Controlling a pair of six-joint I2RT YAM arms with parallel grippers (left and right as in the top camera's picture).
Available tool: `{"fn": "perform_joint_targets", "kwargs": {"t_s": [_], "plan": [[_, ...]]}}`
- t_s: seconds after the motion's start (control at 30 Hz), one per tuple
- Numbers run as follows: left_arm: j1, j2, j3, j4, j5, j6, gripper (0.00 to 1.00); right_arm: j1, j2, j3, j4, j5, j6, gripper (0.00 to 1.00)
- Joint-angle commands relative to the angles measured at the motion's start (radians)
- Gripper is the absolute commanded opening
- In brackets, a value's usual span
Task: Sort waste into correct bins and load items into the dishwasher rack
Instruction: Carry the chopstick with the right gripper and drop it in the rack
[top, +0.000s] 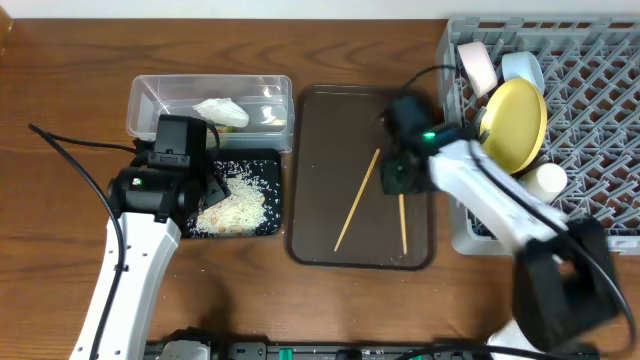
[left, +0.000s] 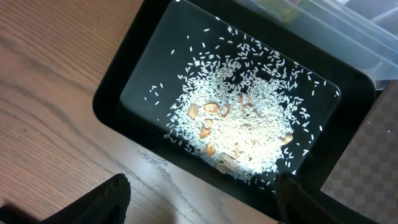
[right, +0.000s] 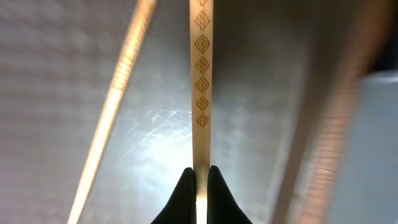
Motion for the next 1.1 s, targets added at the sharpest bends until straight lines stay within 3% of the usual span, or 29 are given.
{"fn": "perform_joint_targets", "kwargs": {"t_s": [0.0, 0.2, 0.43, 1.07], "plan": [[0.003, 0.004, -0.004, -0.003, -0.001, -0.005, 0.77, -0.069, -0.137, 0.023, -0.024, 0.009, -0.149, 0.01], [0.003, 0.004, -0.004, -0.003, -0.001, -0.005, 0.78, -0.245, -0.255, 0.024, -0.048, -0.010, -0.262, 0.01], [0.003, 0.004, -0.004, -0.003, -0.001, -0.005, 0.78, -0.399, -0.232, 0.034, -0.034, -0.077, -0.417, 0.01], [0.003, 0.004, -0.004, -0.003, -0.001, -0.005, 0.77, -0.399, -0.052, 0.034, 0.126, -0.077, -0.426, 0.02]]}}
